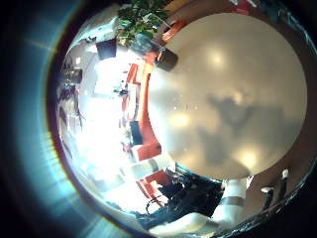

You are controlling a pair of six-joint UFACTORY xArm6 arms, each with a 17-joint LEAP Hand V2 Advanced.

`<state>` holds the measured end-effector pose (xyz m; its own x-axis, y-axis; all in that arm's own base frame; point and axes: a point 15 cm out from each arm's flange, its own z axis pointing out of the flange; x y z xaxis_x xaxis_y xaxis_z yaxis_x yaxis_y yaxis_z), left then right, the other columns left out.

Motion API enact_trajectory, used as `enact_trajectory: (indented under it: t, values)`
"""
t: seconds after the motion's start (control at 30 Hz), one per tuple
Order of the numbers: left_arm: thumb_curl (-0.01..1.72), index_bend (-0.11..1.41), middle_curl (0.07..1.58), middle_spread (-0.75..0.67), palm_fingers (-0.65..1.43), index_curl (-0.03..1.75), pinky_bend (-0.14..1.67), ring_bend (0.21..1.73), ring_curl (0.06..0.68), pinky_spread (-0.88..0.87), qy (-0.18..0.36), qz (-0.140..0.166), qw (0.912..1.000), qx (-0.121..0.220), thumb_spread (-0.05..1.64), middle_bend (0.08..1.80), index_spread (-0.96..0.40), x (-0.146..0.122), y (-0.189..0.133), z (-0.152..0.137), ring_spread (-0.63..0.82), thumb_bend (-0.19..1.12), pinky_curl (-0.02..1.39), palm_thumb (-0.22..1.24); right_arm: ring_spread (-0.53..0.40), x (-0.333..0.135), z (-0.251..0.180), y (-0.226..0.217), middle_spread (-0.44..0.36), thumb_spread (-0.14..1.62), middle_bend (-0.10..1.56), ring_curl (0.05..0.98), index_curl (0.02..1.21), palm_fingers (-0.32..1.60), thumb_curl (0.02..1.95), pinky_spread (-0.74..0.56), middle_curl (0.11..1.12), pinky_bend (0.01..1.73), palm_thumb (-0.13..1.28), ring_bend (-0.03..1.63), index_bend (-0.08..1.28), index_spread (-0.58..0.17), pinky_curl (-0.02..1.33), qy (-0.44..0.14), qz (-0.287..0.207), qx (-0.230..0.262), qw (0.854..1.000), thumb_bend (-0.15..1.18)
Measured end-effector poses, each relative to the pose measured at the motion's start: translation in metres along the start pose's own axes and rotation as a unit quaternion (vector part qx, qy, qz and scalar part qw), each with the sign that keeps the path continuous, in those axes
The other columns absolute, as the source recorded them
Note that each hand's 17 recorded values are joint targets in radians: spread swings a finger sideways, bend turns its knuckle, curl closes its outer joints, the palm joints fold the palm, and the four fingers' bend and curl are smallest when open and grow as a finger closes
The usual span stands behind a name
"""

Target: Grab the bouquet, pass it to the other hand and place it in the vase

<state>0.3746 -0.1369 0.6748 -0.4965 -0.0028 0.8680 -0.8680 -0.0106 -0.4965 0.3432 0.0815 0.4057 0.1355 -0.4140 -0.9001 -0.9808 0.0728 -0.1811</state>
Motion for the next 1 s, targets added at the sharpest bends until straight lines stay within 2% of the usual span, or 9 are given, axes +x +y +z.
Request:
enact_trajectory:
  t: [0.17,0.2,0.27,0.47,0.63,0.8,1.0]
  values:
    - [0.79,0.81,0.97,-0.49,0.95,1.09,1.26,1.63,0.578,-0.55,-0.027,0.059,0.9966,0.051,1.08,1.21,-0.66,0.011,-0.026,-0.026,-0.38,0.18,1.04,1.05,-0.129,0.001,-0.001,-0.002,-0.111,0.97,0.59,0.397,0.49,0.05,0.59,0.08,0.47,1.08,0.7,1.0,0.27,-0.407,0.56,0.0,0.002,0.002,1.0,-0.03]
    - [0.79,0.8,0.98,-0.49,0.95,1.1,1.25,1.63,0.579,-0.55,-0.034,0.074,0.9945,0.066,1.08,1.21,-0.67,0.007,-0.033,-0.032,-0.38,0.18,1.05,1.05,-0.101,0.001,0.0,-0.002,-0.1,0.98,0.56,0.39,0.48,0.02,0.58,0.13,0.46,1.08,0.69,0.98,0.25,-0.4,0.56,0.0,0.002,0.002,1.0,-0.04]
    - [0.81,0.8,0.98,-0.5,0.94,1.13,1.25,1.63,0.58,-0.56,-0.044,0.084,0.9914,0.091,1.09,1.22,-0.68,-0.006,-0.044,-0.042,-0.37,0.17,1.07,1.05,-0.04,0.001,0.0,-0.002,-0.071,0.98,0.5,0.361,0.46,-0.04,0.56,0.21,0.43,1.05,0.68,0.92,0.22,-0.391,0.54,0.0,0.005,0.002,1.0,-0.04]
    - [0.84,0.78,0.98,-0.5,0.94,1.19,1.23,1.64,0.579,-0.58,-0.05,0.064,0.9887,0.126,1.11,1.22,-0.7,-0.053,-0.064,-0.06,-0.37,0.16,1.12,1.05,0.07,0.003,0.002,-0.005,-0.009,1.0,0.4,0.304,0.4,-0.04,0.52,0.35,0.38,0.95,0.66,0.81,0.16,-0.372,0.46,-0.005,0.012,0.004,1.0,-0.03]
    - [0.86,0.76,0.98,-0.5,0.94,1.22,1.21,1.64,0.578,-0.59,-0.06,0.074,0.986,0.137,1.12,1.22,-0.71,-0.071,-0.074,-0.063,-0.37,0.15,1.15,1.05,0.109,0.006,0.003,-0.004,0.016,1.01,0.36,0.282,0.36,-0.01,0.5,0.41,0.36,0.92,0.65,0.77,0.15,-0.364,0.42,-0.007,0.016,0.003,1.0,-0.03]
    - [0.87,0.74,0.98,-0.5,0.95,1.25,1.19,1.64,0.576,-0.61,-0.058,0.061,0.9877,0.132,1.12,1.22,-0.72,-0.098,-0.085,-0.048,-0.37,0.14,1.18,1.05,0.123,0.015,0.004,-0.003,0.023,1.01,0.34,0.271,0.33,0.01,0.49,0.42,0.36,0.9,0.65,0.75,0.15,-0.36,0.4,-0.011,0.028,0.002,1.0,-0.03]
    - [0.89,0.71,0.98,-0.5,0.95,1.28,1.17,1.64,0.573,-0.62,-0.058,0.054,0.9883,0.13,1.12,1.22,-0.73,-0.124,-0.101,-0.044,-0.37,0.12,1.2,1.06,0.129,0.023,0.005,-0.005,0.025,1.02,0.33,0.259,0.3,0.03,0.48,0.43,0.35,0.88,0.65,0.74,0.15,-0.356,0.37,-0.016,0.036,0.0,0.999,-0.03]
